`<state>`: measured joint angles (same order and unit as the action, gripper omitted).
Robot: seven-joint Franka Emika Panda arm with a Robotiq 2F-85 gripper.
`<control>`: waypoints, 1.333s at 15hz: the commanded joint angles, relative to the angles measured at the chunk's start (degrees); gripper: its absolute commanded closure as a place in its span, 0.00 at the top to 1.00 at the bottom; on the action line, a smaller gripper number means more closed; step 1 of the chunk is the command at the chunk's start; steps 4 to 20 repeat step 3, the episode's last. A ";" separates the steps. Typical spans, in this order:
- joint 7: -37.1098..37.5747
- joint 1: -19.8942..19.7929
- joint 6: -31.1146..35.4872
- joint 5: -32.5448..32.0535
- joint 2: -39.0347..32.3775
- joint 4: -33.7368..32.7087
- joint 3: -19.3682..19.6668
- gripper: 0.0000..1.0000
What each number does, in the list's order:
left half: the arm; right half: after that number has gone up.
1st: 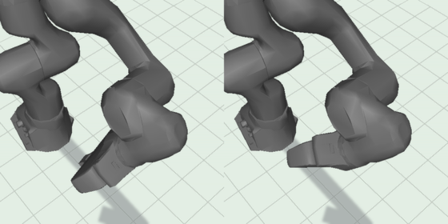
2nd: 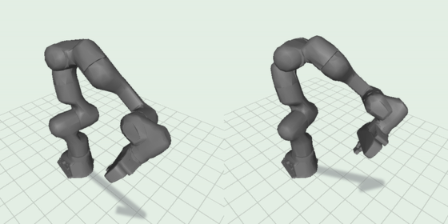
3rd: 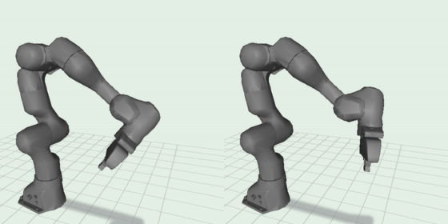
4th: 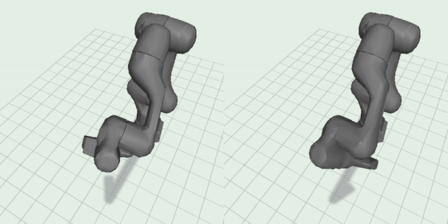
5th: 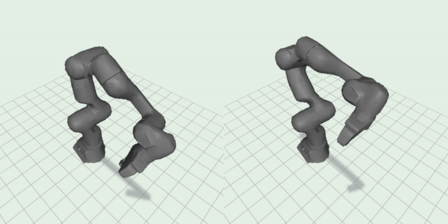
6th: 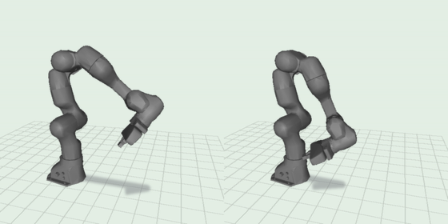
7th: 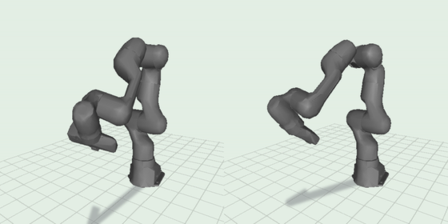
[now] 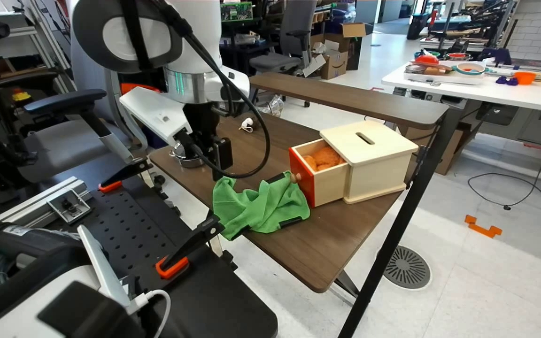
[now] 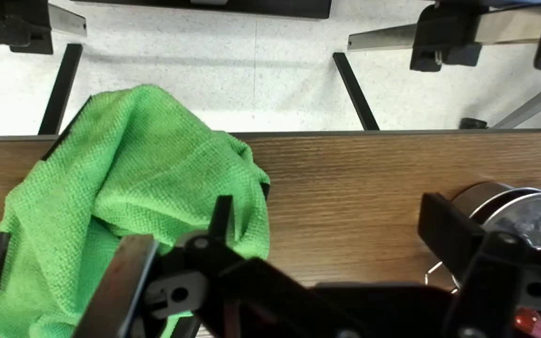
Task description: Fold the green towel, then move it to the right
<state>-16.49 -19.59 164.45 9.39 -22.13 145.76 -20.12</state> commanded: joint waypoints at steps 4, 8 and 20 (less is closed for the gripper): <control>-1.61 1.39 -0.19 1.84 0.82 0.55 1.27 1.00; -1.61 1.39 -0.19 1.84 0.82 0.55 1.27 1.00; -1.61 1.39 -0.19 1.84 0.82 0.55 1.27 1.00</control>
